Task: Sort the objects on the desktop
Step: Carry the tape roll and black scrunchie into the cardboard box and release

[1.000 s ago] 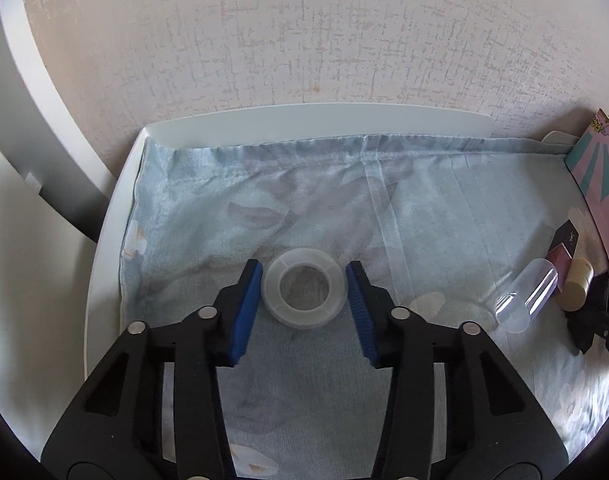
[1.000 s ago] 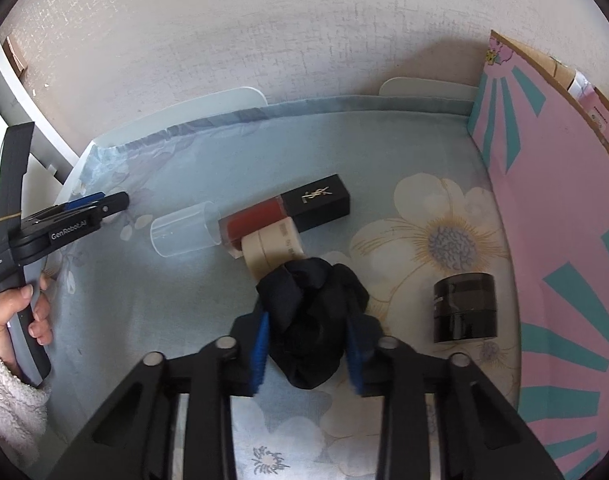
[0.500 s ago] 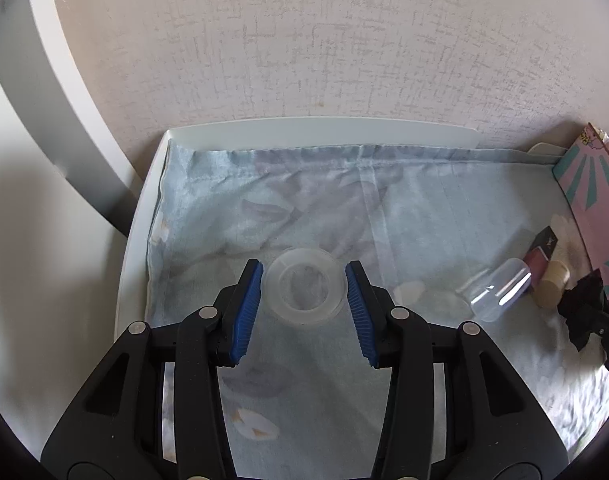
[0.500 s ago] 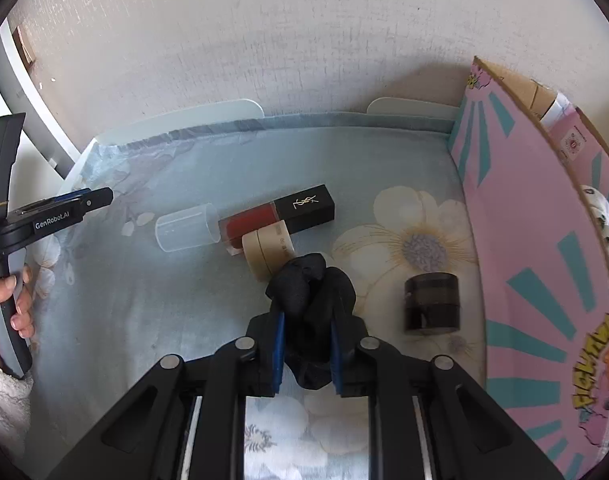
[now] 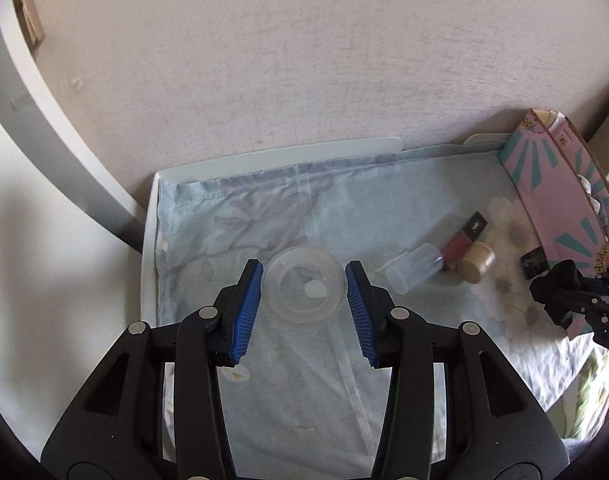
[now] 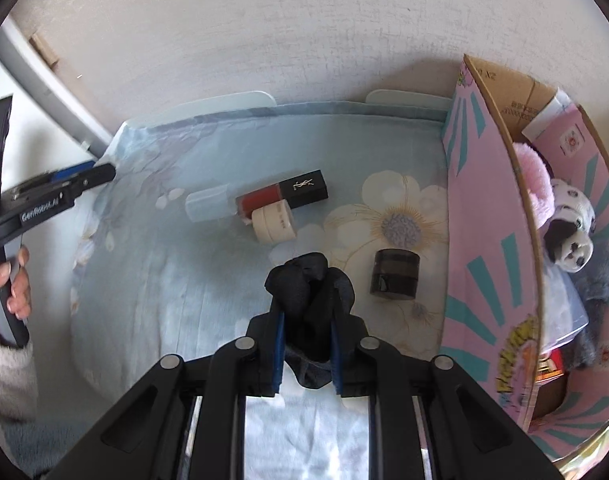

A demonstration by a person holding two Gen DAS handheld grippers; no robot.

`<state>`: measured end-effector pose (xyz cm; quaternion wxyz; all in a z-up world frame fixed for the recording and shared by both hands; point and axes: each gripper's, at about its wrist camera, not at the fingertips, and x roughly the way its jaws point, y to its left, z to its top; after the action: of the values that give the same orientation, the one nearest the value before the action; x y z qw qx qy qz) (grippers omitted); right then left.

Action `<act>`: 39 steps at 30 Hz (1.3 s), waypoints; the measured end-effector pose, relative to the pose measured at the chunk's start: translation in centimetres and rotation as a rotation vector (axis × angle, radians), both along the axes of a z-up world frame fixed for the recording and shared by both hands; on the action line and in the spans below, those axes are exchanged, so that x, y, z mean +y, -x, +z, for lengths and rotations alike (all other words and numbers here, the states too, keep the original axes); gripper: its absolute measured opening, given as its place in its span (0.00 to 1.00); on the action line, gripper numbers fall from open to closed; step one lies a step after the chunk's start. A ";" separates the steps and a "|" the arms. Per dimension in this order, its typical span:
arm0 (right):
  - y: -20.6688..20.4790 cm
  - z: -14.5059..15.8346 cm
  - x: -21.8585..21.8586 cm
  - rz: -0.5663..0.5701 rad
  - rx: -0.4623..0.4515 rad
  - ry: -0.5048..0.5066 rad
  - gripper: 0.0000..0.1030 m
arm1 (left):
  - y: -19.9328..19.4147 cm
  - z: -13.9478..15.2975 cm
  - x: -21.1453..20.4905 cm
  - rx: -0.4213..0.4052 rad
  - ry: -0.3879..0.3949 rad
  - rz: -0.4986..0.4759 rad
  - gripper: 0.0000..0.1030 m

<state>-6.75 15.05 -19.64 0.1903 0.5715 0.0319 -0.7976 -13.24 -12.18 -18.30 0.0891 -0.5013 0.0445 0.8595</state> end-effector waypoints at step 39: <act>-0.4 10.1 17.5 0.227 0.068 -0.097 0.16 | 0.3 10.4 33.4 0.085 -0.034 -0.534 0.38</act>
<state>-6.38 32.51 -9.52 0.2505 0.5452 0.1414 -0.7874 -13.50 21.20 -7.94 0.3191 -0.4336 0.1644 0.8265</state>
